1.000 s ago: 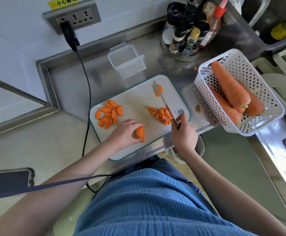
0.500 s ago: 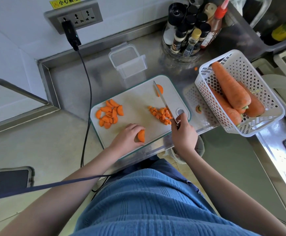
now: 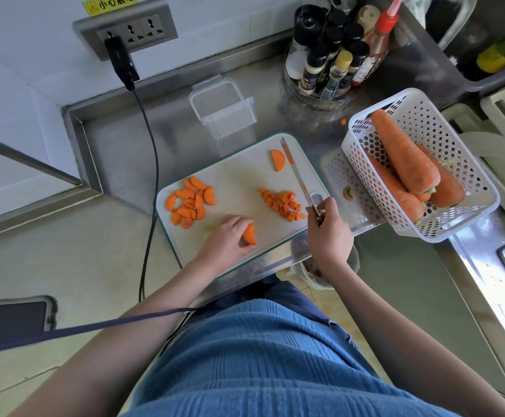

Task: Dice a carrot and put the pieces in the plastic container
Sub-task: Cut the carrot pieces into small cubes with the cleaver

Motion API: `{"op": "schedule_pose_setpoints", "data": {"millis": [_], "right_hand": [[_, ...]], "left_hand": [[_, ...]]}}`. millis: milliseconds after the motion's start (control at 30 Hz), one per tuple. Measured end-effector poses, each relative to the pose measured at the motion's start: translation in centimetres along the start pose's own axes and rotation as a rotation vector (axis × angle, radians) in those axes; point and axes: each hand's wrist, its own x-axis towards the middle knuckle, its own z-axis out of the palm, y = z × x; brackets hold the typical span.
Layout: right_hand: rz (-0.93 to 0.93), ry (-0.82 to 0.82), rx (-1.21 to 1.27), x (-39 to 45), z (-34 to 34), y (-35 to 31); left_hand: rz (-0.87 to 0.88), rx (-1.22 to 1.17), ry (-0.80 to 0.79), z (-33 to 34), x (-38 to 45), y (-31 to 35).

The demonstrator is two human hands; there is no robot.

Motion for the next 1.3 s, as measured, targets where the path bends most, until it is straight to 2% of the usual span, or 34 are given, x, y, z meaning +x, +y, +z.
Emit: {"op": "schedule_pose_setpoints", "data": {"millis": [100,233,333,400,567,667,733,833,967,1100,1200,1300], "right_hand": [[-0.001,0.013,0.012,0.2,-0.1,0.2],[0.017,0.026,0.020,0.5,0.0,0.5],[0.048,0.032,0.041,0.7,-0.1,0.6],[0.059,0.036,0.046,0.7,-0.3,0.7],[0.077,0.033,0.049,0.7,-1.1,1.0],[0.090,0.039,0.052,0.9,-1.5,1.6],[0.102,0.051,0.053,0.9,-1.6,2.1],[0.099,0.059,0.049,0.9,-1.6,2.7],[0.075,0.050,0.051,1.0,-1.6,2.7],[0.052,0.016,0.068,1.1,-1.8,1.6],[0.014,0.003,0.087,1.0,-1.4,0.6],[-0.012,-0.030,0.098,0.9,-1.0,-0.1]], "left_hand": [[-0.005,-0.011,-0.006,-0.6,1.3,0.2],[0.018,-0.045,-0.108,-2.2,2.4,0.3],[0.066,0.021,0.012,-3.4,4.8,0.5],[0.092,0.118,0.030,-3.6,7.9,1.1],[0.089,0.296,-0.109,-2.2,15.6,2.2],[0.075,0.238,-0.173,-1.0,17.8,2.1],[0.108,0.293,-0.155,-1.2,18.2,2.2],[0.116,0.249,-0.077,-1.9,17.8,2.0],[-0.068,0.037,0.091,-2.8,15.6,1.3],[-0.278,-0.238,0.363,-3.4,10.5,0.6],[-0.479,-0.358,0.389,-2.9,5.8,0.1],[-0.580,-0.367,0.350,-1.9,2.4,-0.2]]}}
